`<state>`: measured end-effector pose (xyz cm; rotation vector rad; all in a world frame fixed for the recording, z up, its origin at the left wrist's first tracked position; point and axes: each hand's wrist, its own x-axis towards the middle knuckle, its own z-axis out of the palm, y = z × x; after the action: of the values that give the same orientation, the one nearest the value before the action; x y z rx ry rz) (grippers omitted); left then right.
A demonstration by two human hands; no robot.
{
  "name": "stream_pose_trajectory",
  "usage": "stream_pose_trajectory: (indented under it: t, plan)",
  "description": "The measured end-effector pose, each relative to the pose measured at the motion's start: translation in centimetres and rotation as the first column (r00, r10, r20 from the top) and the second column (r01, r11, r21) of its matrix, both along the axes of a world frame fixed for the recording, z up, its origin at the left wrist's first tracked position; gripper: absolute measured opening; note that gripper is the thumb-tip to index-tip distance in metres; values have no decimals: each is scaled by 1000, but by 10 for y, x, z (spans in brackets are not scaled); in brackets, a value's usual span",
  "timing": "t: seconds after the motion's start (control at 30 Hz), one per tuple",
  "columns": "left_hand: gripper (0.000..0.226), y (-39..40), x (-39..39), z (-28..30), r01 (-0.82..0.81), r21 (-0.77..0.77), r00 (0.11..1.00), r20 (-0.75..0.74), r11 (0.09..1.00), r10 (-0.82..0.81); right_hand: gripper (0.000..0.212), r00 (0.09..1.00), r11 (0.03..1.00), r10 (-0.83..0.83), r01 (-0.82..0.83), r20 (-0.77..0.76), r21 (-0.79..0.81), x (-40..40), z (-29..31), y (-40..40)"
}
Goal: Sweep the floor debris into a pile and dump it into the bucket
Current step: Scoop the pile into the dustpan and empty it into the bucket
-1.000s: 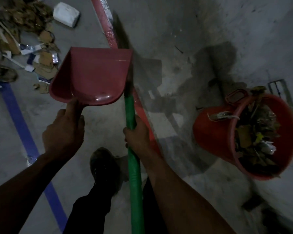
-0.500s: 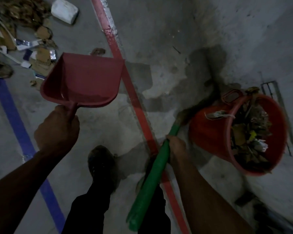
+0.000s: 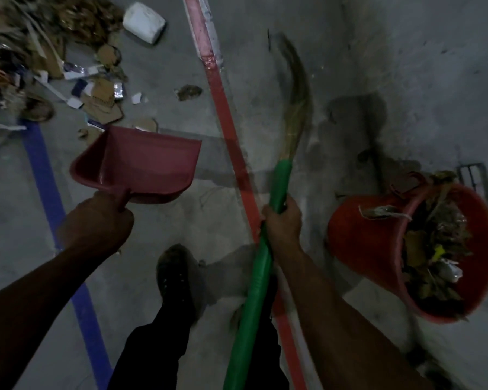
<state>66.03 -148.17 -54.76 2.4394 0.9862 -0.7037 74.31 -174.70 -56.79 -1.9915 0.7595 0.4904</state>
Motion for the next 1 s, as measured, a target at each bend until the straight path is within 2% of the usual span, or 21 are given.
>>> stream_pose_trajectory:
  t: [0.13, 0.27, 0.37, 0.47, 0.53, 0.63, 0.73, 0.8, 0.9, 1.0]
  plan:
    - [24, 10, 6, -5, -29, -1, 1000, 3, 1000, 29, 27, 999, 998, -36, 36, 7, -54, 38, -2, -22]
    - [22, 23, 3, -16, -88, -1, 996, -4, 996, 88, 25, 991, 999, -27, 21, -129, -47, 83, -5, -18]
    - [18, 31, 1, -15, -82, 15, 996, -18, 997, 82, 25, 965, 989, 128, -142, -229, -43, 93, -15, 16]
    - [19, 41, -6, -14, -127, 46, 990, -48, 991, 129, 29, 916, 944, 299, -325, -267, -57, 81, -30, 68]
    - [21, 50, -11, -16, -161, 57, 984, -69, 985, 165, 21, 888, 919, 382, -395, -257, 1, 66, -34, 105]
    - [25, 61, -15, -11, -178, 60, 978, -100, 982, 183, 25, 821, 861, 504, -501, -269, 84, 49, -32, 155]
    - [46, 74, -19, -8, -73, 81, 991, -110, 994, 82, 34, 763, 797, 603, -588, -233, 136, 44, -23, 187]
    - [54, 78, -17, 0, -99, 68, 986, -125, 993, 106, 31, 745, 769, 639, -622, -191, 148, 46, -10, 195]
    - [50, 82, -4, 19, -244, 46, 962, -112, 969, 248, 29, 776, 783, 621, -608, -111, 130, 57, 12, 188]
    - [38, 85, 10, 29, -247, 30, 966, -77, 969, 248, 26, 843, 843, 537, -534, -32, 73, 83, 30, 175]
